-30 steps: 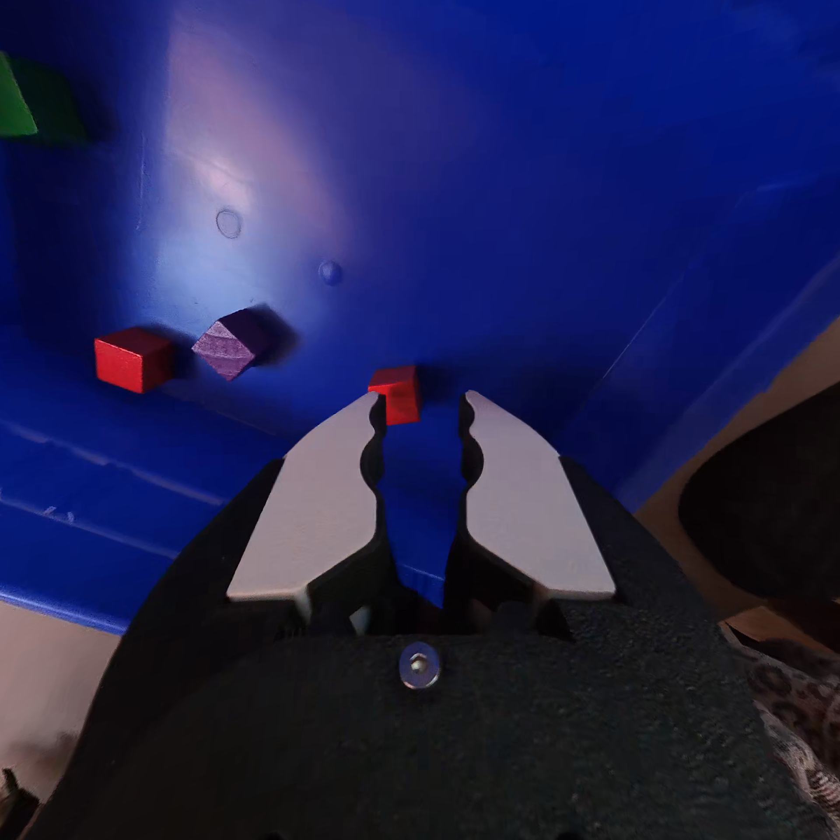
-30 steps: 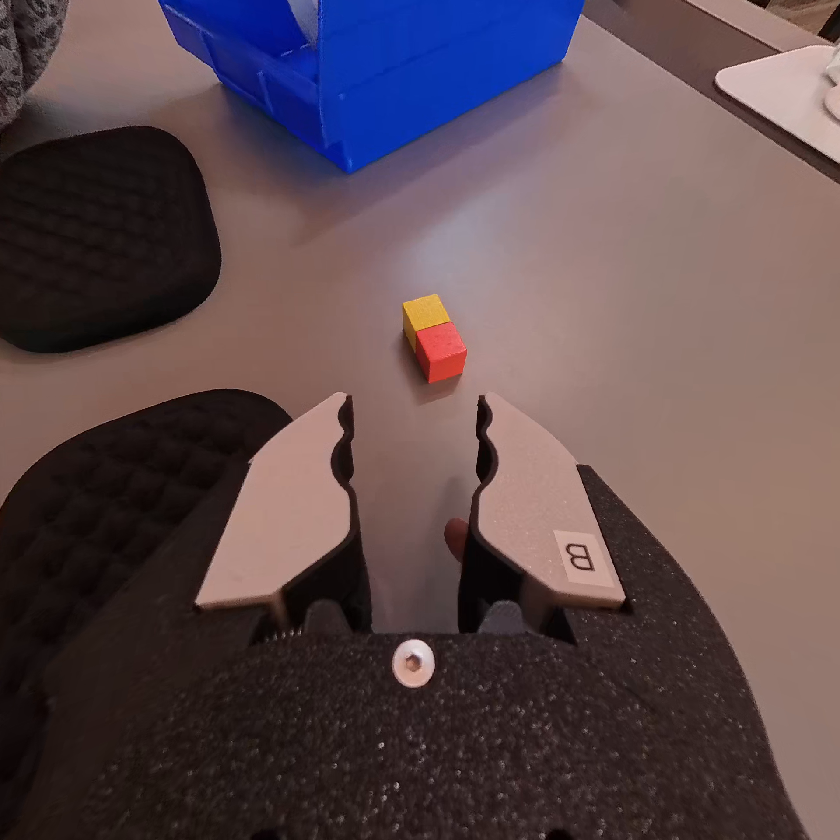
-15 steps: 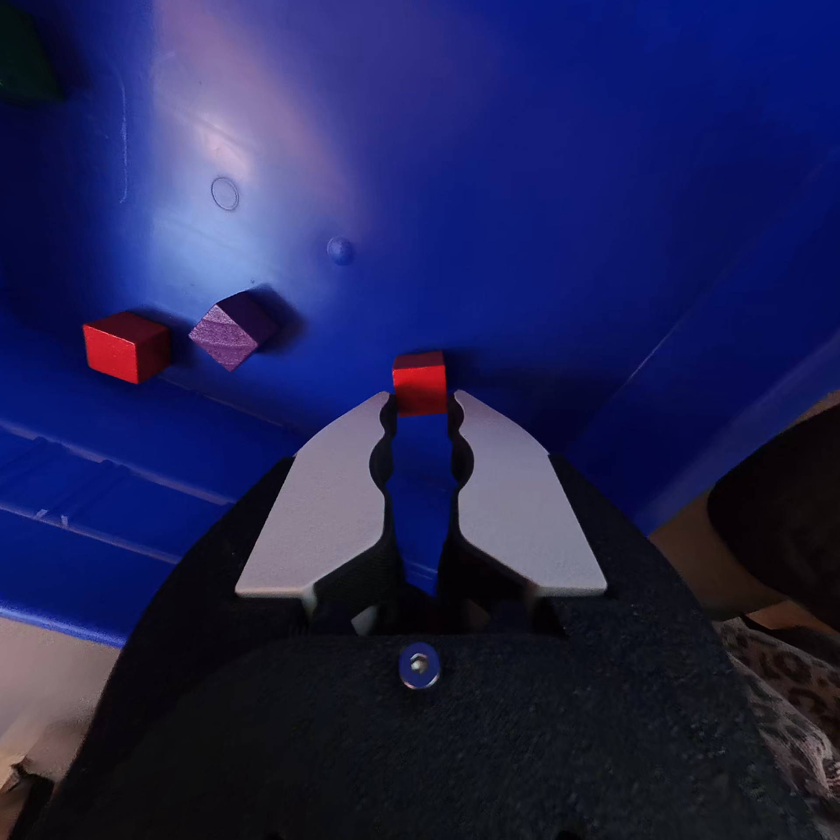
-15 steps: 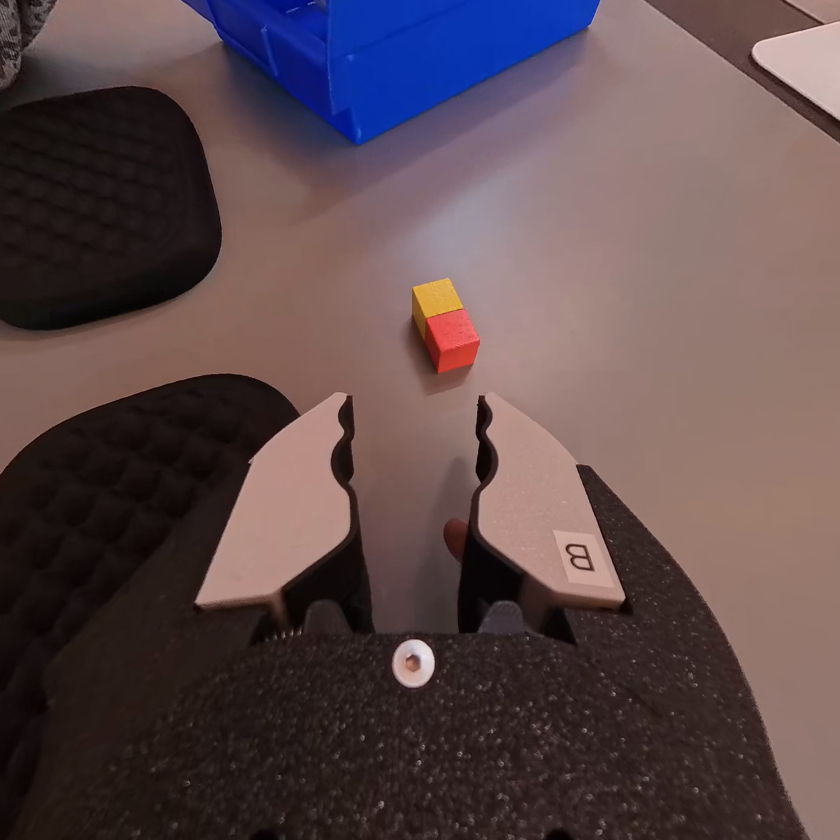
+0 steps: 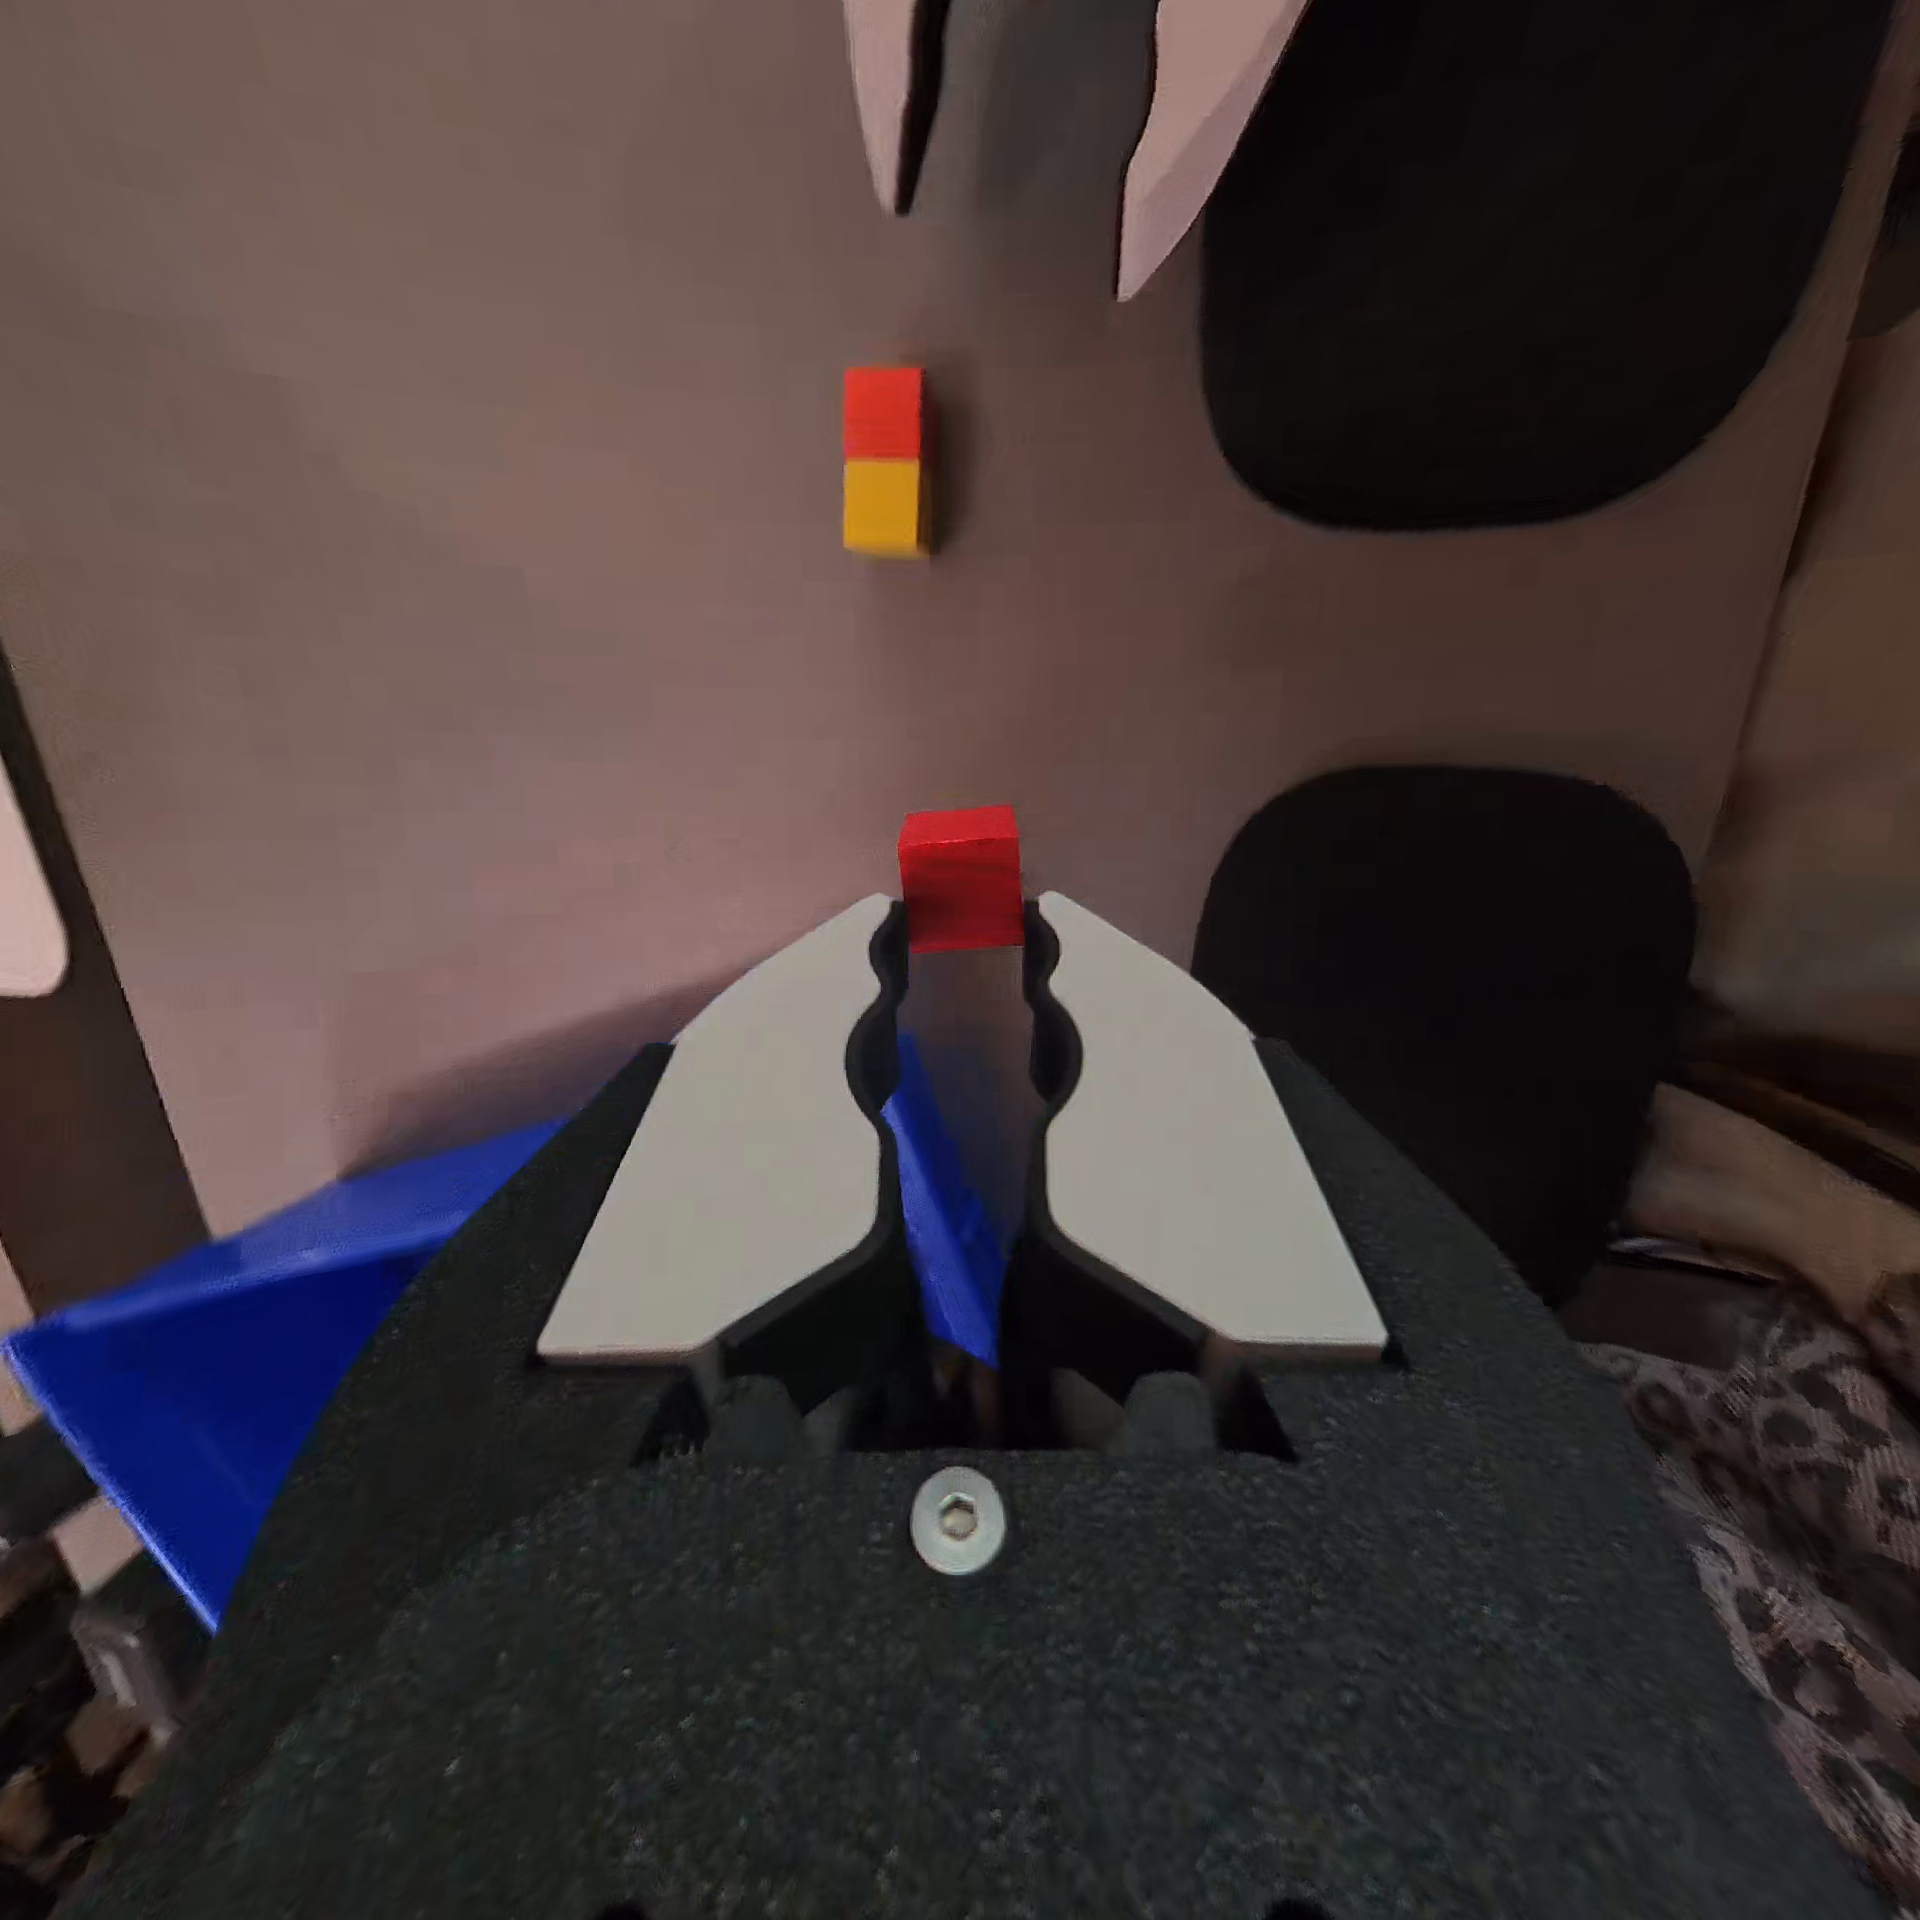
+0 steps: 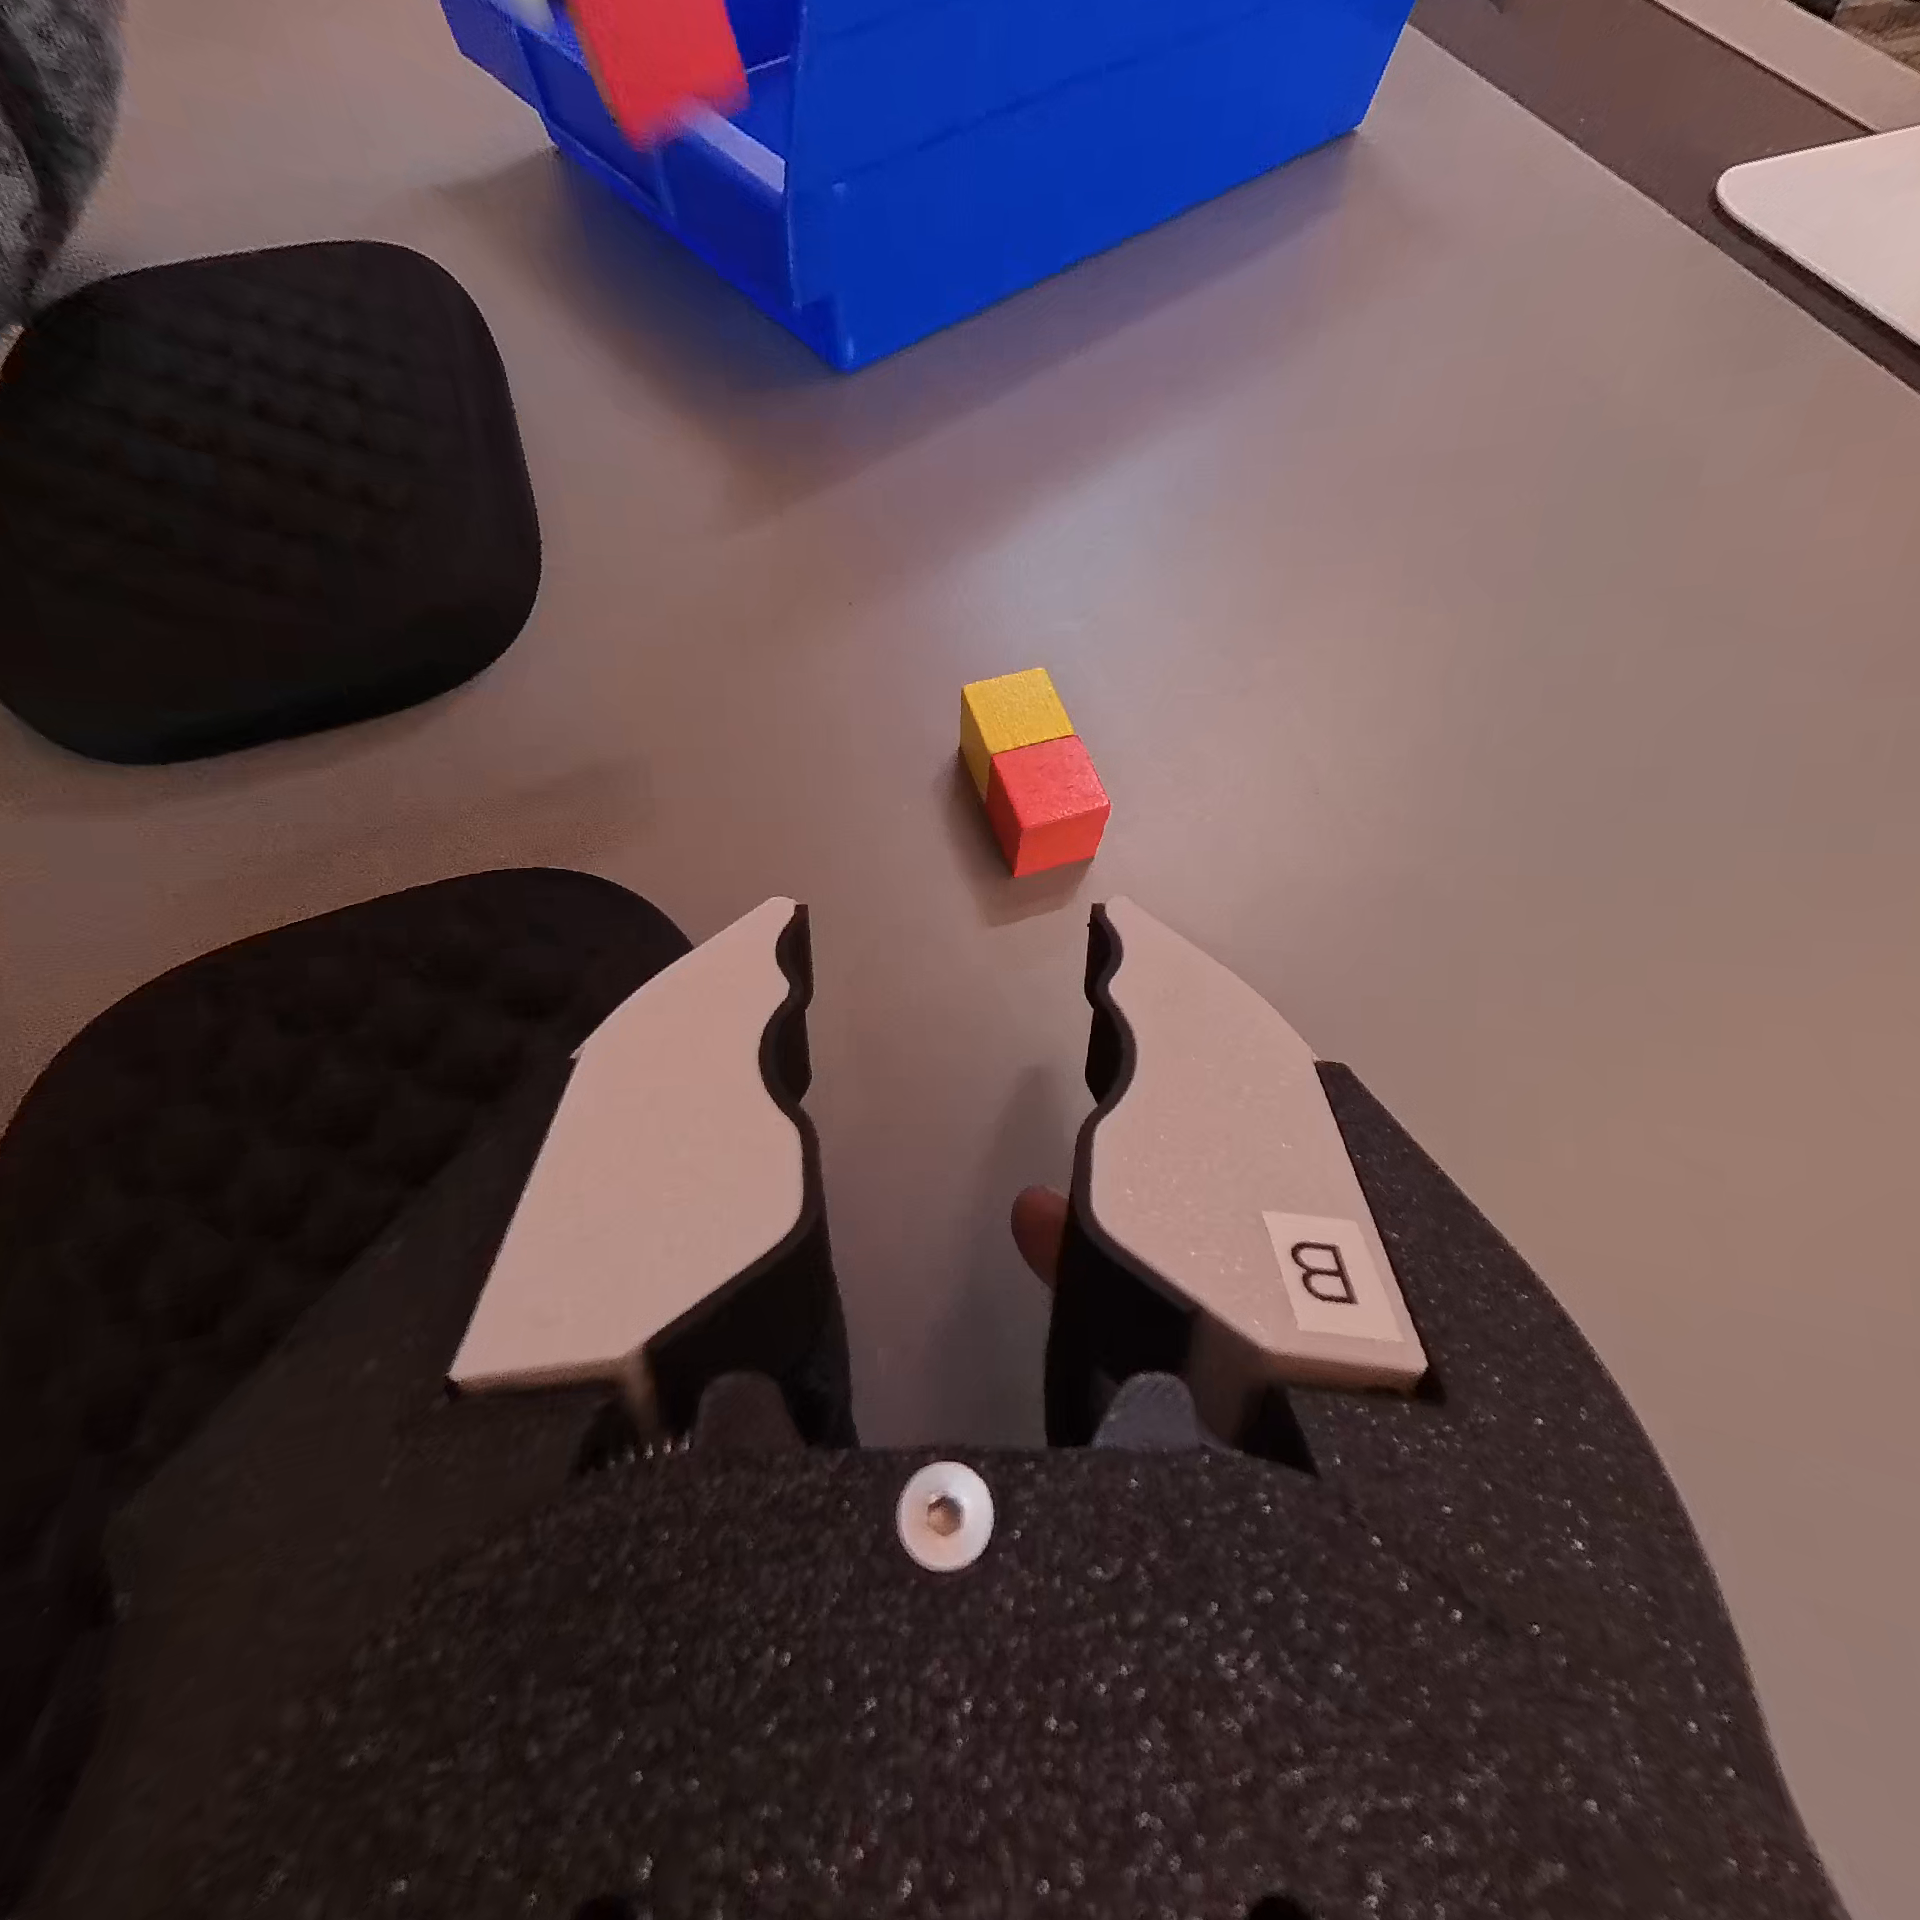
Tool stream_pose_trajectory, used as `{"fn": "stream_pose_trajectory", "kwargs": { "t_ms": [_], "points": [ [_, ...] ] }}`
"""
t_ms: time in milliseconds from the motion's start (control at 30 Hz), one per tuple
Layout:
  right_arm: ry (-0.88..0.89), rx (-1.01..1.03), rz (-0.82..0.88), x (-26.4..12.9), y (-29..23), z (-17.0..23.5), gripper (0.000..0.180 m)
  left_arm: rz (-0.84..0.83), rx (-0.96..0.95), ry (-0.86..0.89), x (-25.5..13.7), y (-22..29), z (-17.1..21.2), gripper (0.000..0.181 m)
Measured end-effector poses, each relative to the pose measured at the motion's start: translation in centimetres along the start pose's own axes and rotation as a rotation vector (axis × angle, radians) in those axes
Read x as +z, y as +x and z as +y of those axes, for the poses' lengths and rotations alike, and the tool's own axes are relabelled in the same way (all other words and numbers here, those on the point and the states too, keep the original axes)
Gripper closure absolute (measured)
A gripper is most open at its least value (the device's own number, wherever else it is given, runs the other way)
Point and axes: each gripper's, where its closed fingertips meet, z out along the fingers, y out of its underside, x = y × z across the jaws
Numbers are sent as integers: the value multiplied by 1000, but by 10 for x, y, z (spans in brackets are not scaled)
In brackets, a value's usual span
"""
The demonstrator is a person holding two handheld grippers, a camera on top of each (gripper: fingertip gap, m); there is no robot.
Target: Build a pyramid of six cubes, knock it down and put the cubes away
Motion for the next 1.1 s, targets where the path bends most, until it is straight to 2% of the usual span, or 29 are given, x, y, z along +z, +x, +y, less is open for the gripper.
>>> {"fn": "stream_pose_trajectory", "kwargs": {
  "t_ms": [67, 167, 300, 1100],
  "points": [
    [9, 2, -1, -1, 0, -1, 129, 37, 9, -45, 29, -1, -17, 160],
    [19, 8, 1, -1, 1, -2, 129, 58, -47, -130, 66, -12, -20, 160],
    [24, 5, -2, -1, 1, -4, 130, 105, -75, -135, 90, -17, -21, 160],
    [-8, 2, -6, 1, 0, 2, 130, 154, 14, -138, 111, -22, -24, 160]
  ]
}}
